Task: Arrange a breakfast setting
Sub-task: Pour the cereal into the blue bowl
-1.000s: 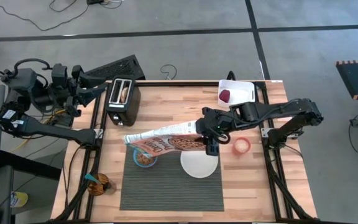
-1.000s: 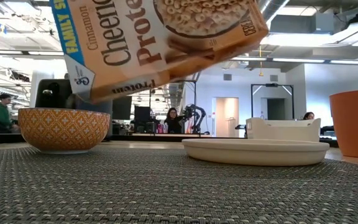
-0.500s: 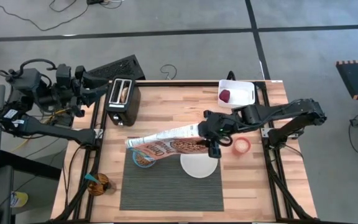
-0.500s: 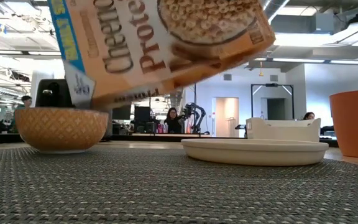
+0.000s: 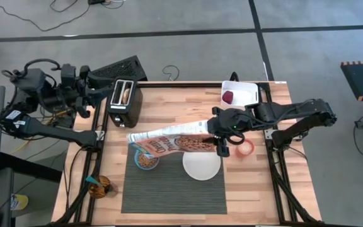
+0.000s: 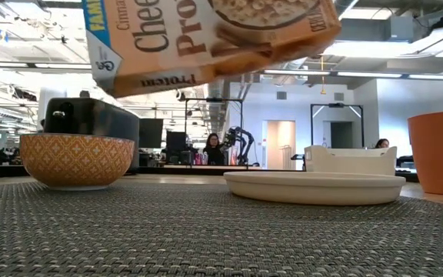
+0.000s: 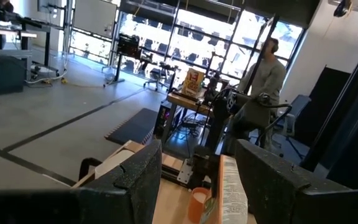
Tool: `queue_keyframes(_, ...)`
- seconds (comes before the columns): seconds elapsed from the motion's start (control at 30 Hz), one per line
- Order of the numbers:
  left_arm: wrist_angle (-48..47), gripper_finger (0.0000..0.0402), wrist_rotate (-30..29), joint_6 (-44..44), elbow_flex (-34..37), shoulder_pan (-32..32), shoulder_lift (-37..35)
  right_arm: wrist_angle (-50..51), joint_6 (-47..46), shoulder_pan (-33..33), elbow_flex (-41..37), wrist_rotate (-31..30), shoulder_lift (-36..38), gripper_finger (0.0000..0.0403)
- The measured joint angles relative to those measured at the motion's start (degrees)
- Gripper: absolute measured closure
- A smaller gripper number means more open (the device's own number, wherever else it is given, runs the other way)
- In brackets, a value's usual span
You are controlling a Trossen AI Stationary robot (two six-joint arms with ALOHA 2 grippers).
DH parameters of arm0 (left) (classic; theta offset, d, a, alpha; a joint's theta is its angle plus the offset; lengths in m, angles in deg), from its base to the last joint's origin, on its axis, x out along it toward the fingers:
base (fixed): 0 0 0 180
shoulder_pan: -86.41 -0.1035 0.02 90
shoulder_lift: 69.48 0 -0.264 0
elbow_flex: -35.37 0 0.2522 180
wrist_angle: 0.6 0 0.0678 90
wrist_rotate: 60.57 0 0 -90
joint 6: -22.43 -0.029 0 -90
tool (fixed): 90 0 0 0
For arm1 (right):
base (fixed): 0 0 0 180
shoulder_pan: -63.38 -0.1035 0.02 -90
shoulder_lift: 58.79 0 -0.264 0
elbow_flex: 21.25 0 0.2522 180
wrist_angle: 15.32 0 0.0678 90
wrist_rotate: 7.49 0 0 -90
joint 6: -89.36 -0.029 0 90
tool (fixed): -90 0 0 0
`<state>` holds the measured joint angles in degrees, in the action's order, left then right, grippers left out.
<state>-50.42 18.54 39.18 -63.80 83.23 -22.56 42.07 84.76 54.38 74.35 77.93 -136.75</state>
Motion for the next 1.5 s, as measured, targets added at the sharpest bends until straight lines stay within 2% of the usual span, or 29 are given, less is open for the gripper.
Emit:
queue_keyframes(0.13, 0.01, 0.0212, 0.00, 0.04, 0.00, 0.00, -0.06, -1.62, 0.13, 0.03, -1.05, -0.02, 0.00, 0.0221)
queue_keyframes(0.67, 0.01, 0.0212, 0.00, 0.38, 0.00, -0.01, -0.02, -20.64, -6.49, -0.98, -20.40, 0.10, 7.11, 0.0221)
queue_keyframes(1.3, -0.24, 0.0212, 0.15, 0.28, 0.00, -0.01, 0.92, -39.09, -6.11, -1.51, -36.75, 0.13, 12.00, 0.0221)
queue_keyframes(1.5, -0.25, 0.0212, 0.43, 0.22, 0.00, 0.01, 2.43, -38.76, -6.43, -1.49, -38.29, 0.09, 15.50, 0.0221)
